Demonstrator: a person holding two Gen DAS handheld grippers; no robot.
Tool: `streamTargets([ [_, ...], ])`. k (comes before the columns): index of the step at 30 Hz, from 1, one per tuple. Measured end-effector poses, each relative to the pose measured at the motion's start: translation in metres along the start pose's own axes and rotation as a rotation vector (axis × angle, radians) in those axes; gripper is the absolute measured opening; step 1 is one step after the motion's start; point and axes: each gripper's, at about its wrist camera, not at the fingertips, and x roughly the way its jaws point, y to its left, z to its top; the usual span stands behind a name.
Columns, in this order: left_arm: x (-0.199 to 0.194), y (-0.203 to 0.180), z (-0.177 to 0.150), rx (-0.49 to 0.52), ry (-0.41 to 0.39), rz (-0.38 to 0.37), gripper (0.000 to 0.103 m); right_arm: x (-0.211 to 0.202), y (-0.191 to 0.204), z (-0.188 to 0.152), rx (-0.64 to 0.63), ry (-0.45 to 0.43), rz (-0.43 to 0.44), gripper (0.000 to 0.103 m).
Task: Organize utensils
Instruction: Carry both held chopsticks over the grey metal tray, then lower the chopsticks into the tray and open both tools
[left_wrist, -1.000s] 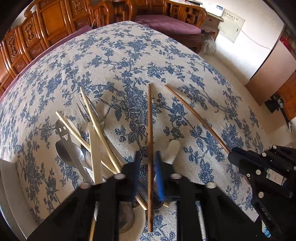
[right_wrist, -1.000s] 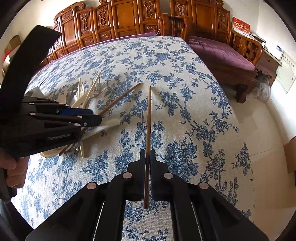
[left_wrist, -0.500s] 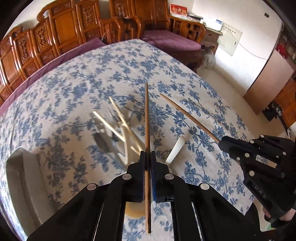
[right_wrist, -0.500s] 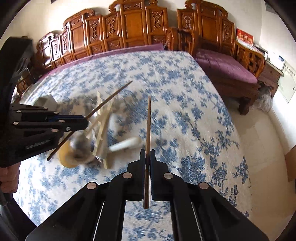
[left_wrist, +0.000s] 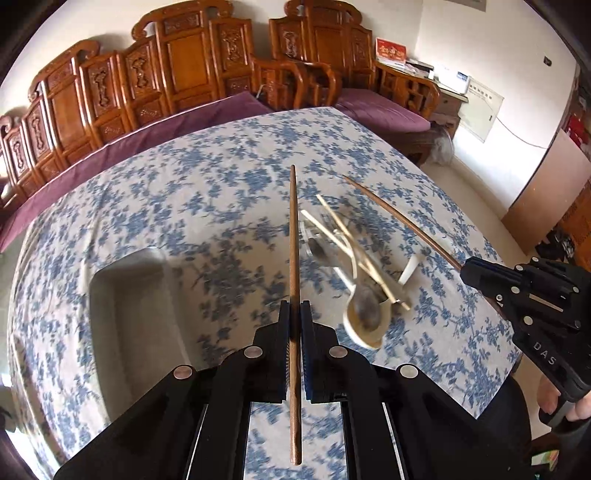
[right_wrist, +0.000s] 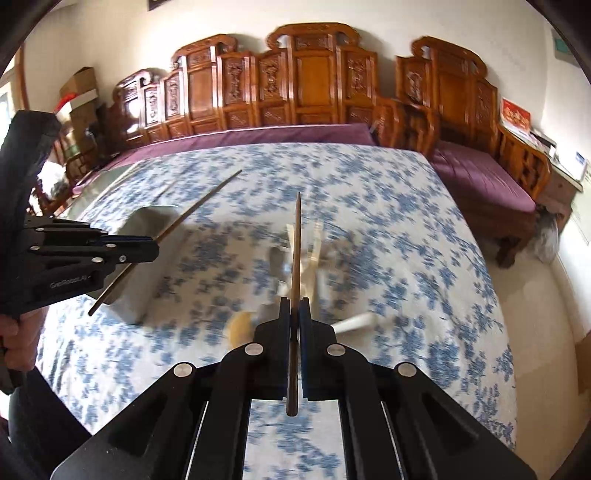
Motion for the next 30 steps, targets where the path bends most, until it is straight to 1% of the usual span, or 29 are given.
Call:
streamTargets([
  [4, -0.009, 0.031, -0.014, -0.024, -0.004, 0.024, 0.005, 0.0, 0.031, 0.006, -0.034, -0.011, 0.034, 0.006],
  [8, -0.013, 0.068, -0.028, -0.073, -0.013, 0.041, 0.005, 0.007, 0.059, 0.014, -0.052, -0.015, 0.076, 0.006],
  [15, -0.001, 0.119, -0.046, -0.148, -0.015, 0.072, 0.005, 0.027, 0.107, 0.026, -0.101, -0.004, 0.126, 0.006],
  [20, 0.008, 0.14, -0.055, -0.184, -0.021, 0.075, 0.005, 0.045, 0.129, 0.032, -0.124, 0.012, 0.141, 0.006],
  [23, 0.017, 0.153, -0.062, -0.215, -0.007, 0.063, 0.005, 0.056, 0.138, 0.034, -0.132, 0.025, 0.15, 0.006],
  [30, 0.031, 0.162, -0.071, -0.23, 0.021, 0.055, 0.005, 0.073, 0.159, 0.037, -0.134, 0.039, 0.18, 0.006],
])
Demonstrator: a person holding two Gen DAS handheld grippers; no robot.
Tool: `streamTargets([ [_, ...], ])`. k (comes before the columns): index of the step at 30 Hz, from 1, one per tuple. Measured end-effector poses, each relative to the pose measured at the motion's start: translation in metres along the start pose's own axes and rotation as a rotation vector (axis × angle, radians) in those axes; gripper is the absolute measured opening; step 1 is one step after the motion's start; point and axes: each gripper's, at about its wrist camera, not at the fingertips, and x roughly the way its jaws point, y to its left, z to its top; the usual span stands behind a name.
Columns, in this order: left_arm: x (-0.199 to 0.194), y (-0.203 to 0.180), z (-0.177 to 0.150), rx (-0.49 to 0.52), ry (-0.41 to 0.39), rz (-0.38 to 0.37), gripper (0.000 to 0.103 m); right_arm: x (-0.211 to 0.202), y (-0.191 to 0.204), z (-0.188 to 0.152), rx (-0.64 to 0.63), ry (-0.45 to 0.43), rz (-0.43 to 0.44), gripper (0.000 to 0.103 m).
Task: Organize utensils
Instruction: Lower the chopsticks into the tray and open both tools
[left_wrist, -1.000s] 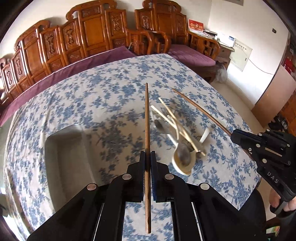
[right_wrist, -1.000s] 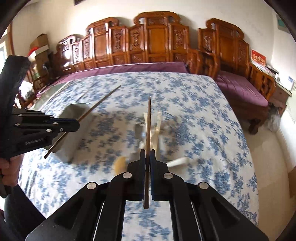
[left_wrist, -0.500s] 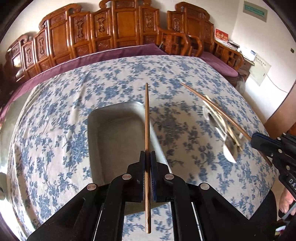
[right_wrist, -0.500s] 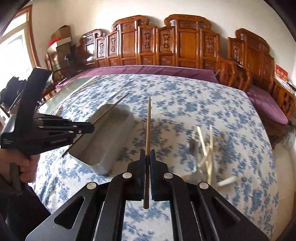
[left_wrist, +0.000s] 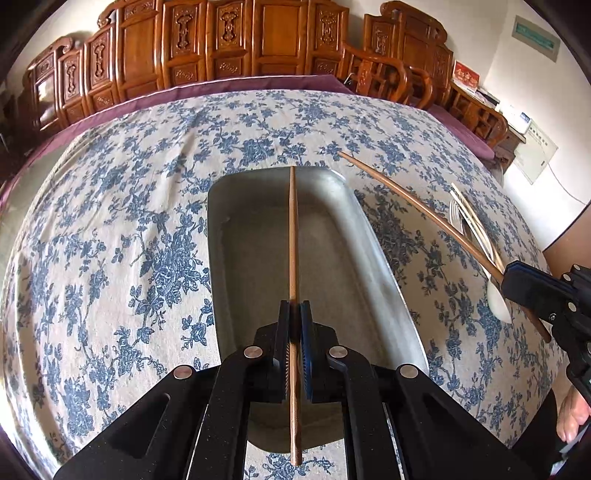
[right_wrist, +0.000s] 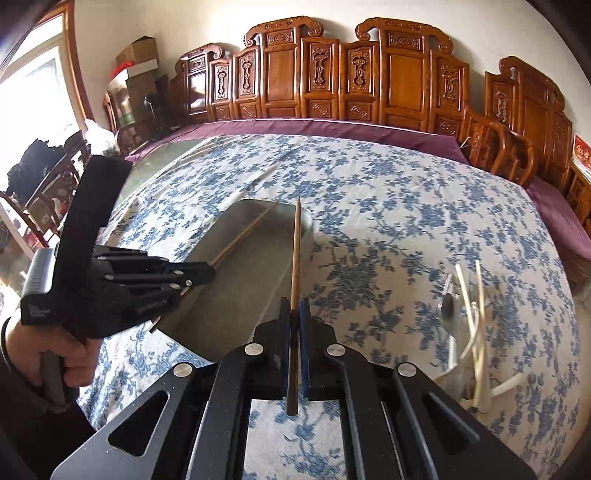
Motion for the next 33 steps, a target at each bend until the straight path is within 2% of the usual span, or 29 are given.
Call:
streamTargets([
  [11, -0.006, 0.016, 0.009, -0.04, -0.038, -0.028, 0.006, 0.019, 0.019, 0.005, 0.009, 0.019, 0.027, 0.006],
  [15, -0.018, 0.026, 0.013, -0.045, -0.069, -0.007, 0.011, 0.027, 0.027, 0.006, 0.009, 0.031, 0.036, 0.006],
  [23, -0.032, 0.05, 0.016, -0.078, -0.101, 0.022, 0.012, 0.053, 0.044, 0.012, 0.026, 0.064, 0.045, 0.006],
  [33, -0.035, 0.06, 0.016, -0.104, -0.106, 0.013, 0.012, 0.079, 0.057, 0.014, 0.013, 0.093, 0.037, 0.006],
])
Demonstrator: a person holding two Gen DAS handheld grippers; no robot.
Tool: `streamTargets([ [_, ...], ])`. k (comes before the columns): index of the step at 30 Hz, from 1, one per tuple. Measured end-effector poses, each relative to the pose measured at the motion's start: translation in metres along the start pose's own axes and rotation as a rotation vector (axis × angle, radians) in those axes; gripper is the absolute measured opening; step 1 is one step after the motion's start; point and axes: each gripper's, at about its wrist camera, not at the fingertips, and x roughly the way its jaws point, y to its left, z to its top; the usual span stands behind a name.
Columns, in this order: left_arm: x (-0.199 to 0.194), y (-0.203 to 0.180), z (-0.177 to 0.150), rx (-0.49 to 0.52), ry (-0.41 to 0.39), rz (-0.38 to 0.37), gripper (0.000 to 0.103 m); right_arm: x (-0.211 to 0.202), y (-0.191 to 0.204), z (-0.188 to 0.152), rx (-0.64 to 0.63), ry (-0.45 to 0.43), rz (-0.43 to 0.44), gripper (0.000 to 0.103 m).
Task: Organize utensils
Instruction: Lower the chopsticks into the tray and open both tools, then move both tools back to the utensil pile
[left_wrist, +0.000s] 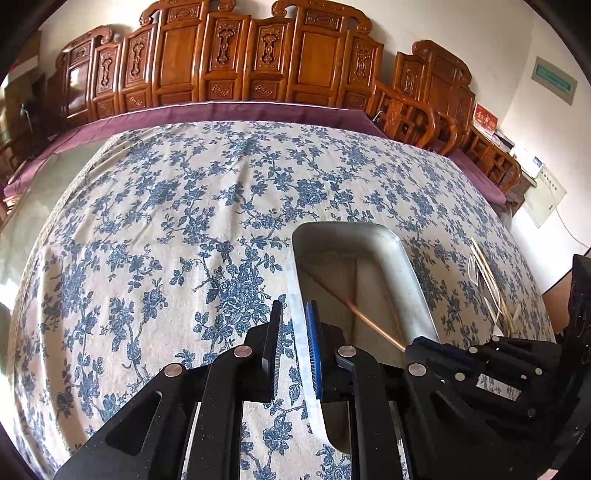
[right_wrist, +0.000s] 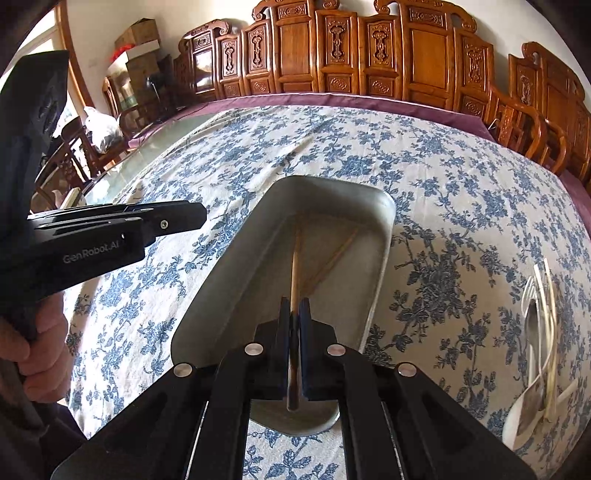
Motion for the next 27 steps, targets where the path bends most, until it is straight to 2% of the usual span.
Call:
streamTargets([
  [4, -0.002, -0.004, -0.001, 0.008, -0.006, 0.002, 0.012, 0.002, -0.001, 0.0, 0.0, -0.003, 0.026, 0.007],
  [8, -0.005, -0.008, -0.003, 0.018, -0.011, 0.004, 0.012, -0.005, -0.007, -0.001, 0.012, -0.022, 0.053, 0.027],
  [12, -0.007, -0.016, -0.003, 0.026, -0.018, -0.007, 0.014, -0.025, -0.016, -0.003, 0.006, -0.058, 0.048, 0.027],
  [16, -0.011, -0.032, -0.005, 0.046, -0.028, -0.023, 0.028, -0.061, -0.043, -0.014, 0.024, -0.105, 0.006, 0.027],
  [21, -0.013, -0.06, -0.008, 0.077, -0.034, -0.057, 0.043, -0.098, -0.089, -0.038, 0.054, -0.121, -0.077, 0.026],
  [27, -0.012, -0.097, -0.011, 0.118, -0.028, -0.085, 0.044, -0.129, -0.151, -0.067, 0.119, -0.116, -0.202, 0.026],
])
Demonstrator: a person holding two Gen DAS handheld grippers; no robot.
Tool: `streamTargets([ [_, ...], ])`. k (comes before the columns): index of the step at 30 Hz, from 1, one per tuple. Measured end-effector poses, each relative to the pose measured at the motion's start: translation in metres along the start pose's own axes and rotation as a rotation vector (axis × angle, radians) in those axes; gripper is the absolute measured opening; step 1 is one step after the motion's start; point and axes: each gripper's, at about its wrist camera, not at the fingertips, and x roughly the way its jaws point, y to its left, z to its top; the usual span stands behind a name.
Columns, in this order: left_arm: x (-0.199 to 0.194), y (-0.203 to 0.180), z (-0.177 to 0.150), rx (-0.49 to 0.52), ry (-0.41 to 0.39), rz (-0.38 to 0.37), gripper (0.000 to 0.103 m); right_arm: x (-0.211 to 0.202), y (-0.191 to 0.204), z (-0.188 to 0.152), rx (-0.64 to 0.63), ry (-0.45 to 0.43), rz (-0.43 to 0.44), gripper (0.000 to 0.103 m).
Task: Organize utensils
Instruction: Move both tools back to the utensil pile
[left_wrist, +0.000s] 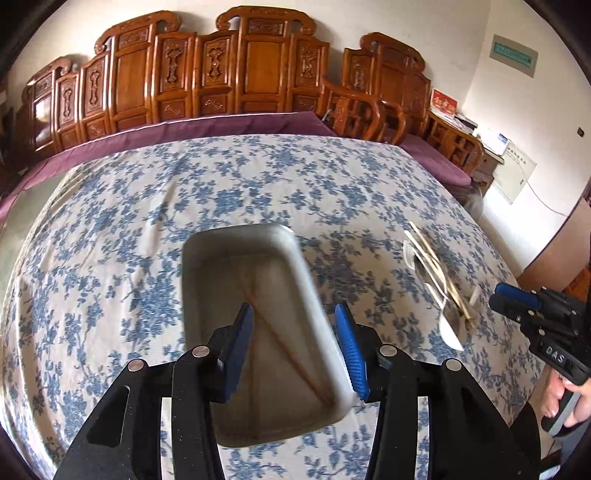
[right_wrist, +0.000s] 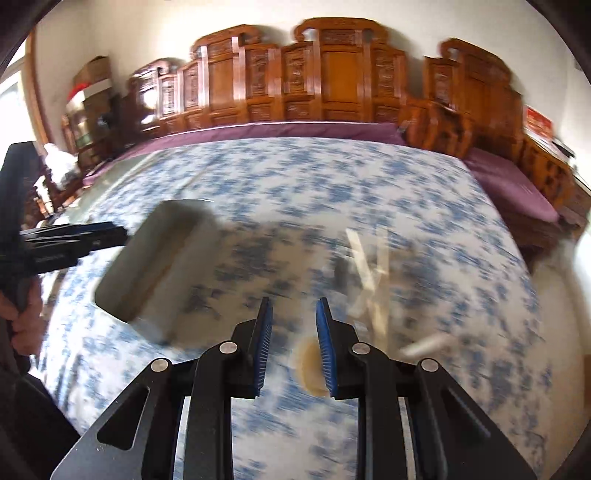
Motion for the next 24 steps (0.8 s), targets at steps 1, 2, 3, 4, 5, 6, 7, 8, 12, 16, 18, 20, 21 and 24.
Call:
streamTargets([
  [1, 0.0, -0.006, 0.0, 0.005, 0.0, -0.005, 0.045, -0.001, -0.011, -0.002, 0.014, 0.003, -0.014, 0.026],
  [2, 0.001, -0.013, 0.0, 0.009, 0.001, -0.012, 0.045, -0.001, -0.02, -0.005, 0.026, 0.007, -0.022, 0.026],
  [3, 0.002, -0.019, 0.0, 0.013, 0.002, -0.017, 0.045, -0.001, -0.027, -0.009, 0.036, 0.011, -0.03, 0.026],
  [4, 0.003, -0.025, 0.0, 0.019, 0.004, -0.021, 0.045, 0.0, -0.035, -0.012, 0.048, 0.014, -0.033, 0.026],
  [5, 0.005, -0.032, -0.001, 0.029, 0.007, -0.021, 0.045, 0.001, -0.04, -0.016, 0.059, 0.021, -0.029, 0.026],
  [6, 0.006, -0.037, -0.002, 0.037, 0.01, -0.02, 0.045, 0.002, -0.043, -0.017, 0.067, 0.026, -0.026, 0.026],
  [7, 0.008, -0.042, -0.003, 0.045, 0.014, -0.019, 0.045, 0.006, -0.048, -0.019, 0.081, 0.036, -0.017, 0.026],
  [8, 0.011, -0.049, -0.004, 0.056, 0.021, -0.019, 0.045, 0.009, -0.049, -0.021, 0.086, 0.043, -0.007, 0.026],
  [12, 0.021, -0.067, -0.009, 0.086, 0.044, -0.017, 0.045, 0.027, -0.043, -0.025, 0.063, 0.075, 0.003, 0.026],
  [16, 0.032, -0.079, -0.015, 0.108, 0.068, -0.014, 0.045, 0.046, -0.029, -0.024, 0.027, 0.101, 0.001, 0.036],
  [18, 0.036, -0.083, -0.018, 0.117, 0.076, -0.01, 0.045, 0.053, -0.025, -0.022, 0.019, 0.109, -0.003, 0.044],
  [20, 0.039, -0.086, -0.022, 0.125, 0.085, -0.01, 0.045, 0.063, -0.02, -0.019, 0.001, 0.127, -0.031, 0.044],
  [21, 0.04, -0.087, -0.023, 0.128, 0.088, -0.009, 0.045, 0.068, -0.02, -0.019, 0.003, 0.14, -0.039, 0.044],
  [24, 0.045, -0.091, -0.027, 0.137, 0.1, -0.006, 0.045, 0.081, -0.02, -0.021, 0.01, 0.181, -0.066, 0.044],
])
